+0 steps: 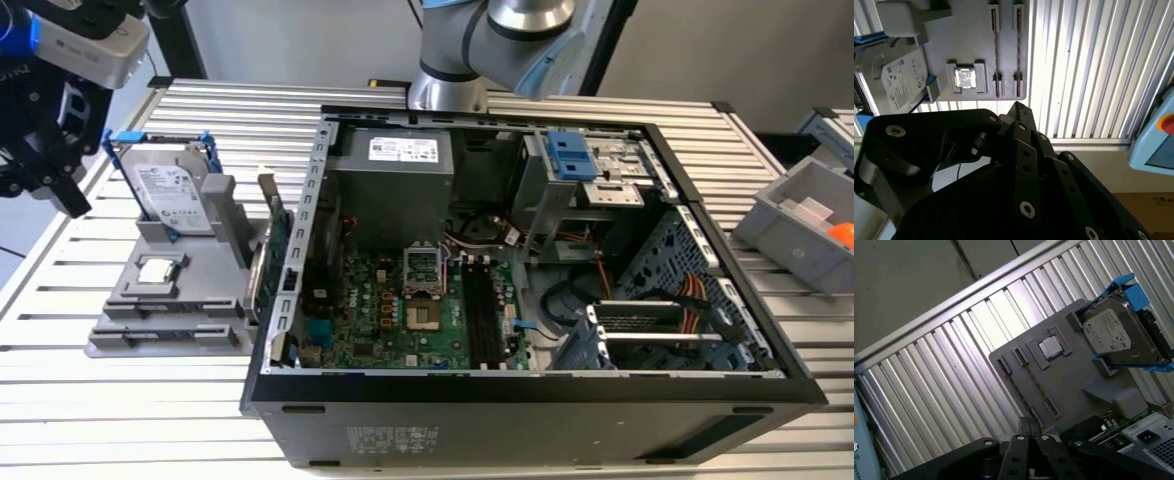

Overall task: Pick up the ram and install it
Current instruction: 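Pick up the ram and move it above insertion slot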

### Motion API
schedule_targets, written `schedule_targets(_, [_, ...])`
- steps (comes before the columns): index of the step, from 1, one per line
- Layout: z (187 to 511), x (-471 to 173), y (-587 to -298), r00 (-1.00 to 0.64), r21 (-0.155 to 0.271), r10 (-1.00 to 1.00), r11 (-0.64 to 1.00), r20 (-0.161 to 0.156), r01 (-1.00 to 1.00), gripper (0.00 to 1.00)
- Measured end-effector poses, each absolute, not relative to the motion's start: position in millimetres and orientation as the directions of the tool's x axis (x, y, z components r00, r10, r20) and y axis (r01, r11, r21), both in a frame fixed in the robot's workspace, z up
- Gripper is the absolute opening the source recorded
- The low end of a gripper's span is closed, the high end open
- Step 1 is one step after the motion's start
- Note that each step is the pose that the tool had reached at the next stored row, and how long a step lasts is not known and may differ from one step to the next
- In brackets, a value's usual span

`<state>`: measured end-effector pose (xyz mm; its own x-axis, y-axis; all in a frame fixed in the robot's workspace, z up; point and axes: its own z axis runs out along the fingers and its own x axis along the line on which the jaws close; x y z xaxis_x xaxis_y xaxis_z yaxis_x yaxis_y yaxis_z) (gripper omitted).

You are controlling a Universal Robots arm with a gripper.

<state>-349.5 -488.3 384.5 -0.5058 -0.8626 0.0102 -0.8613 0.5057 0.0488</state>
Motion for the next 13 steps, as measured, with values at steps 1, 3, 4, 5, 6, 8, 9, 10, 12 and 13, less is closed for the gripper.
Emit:
schedule_targets(1, [384.5,-349.5,-488.3,-0.497,0.049,-0.868,0.497,0.010,-0.867,0.00])
schedule_targets(3, [384.5,-349.5,-488.3,-0.479,0.049,-0.878,0.479,0.010,-0.877,0.00])
schedule_targets(4, [384.5,-349.5,-488.3,-0.470,0.049,-0.882,0.470,0.010,-0.881,0.00])
schedule_targets(5, [384.5,-349.5,-488.3,-0.461,0.049,-0.887,0.461,0.010,-0.886,0.00])
schedule_targets(6, [384.5,-349.5,-488.3,-0.452,0.049,-0.892,0.452,0.010,-0.891,0.00])
schedule_targets(8, [384.5,-349.5,-488.3,-0.434,0.049,-0.901,0.433,0.010,-0.900,0.00])
schedule_targets(9, [384.5,-349.5,-488.3,-0.424,0.049,-0.906,0.424,0.010,-0.904,0.00])
schedule_targets(10, [384.5,-349.5,-488.3,-0.415,0.049,-0.910,0.415,0.010,-0.909,0.00])
schedule_targets(12, [384.5,-349.5,-488.3,-0.396,0.049,-0.918,0.396,0.010,-0.917,0.00])
schedule_targets(13, [384.5,-349.5,-488.3,-0.386,0.049,-0.923,0.386,0.010,-0.921,0.00])
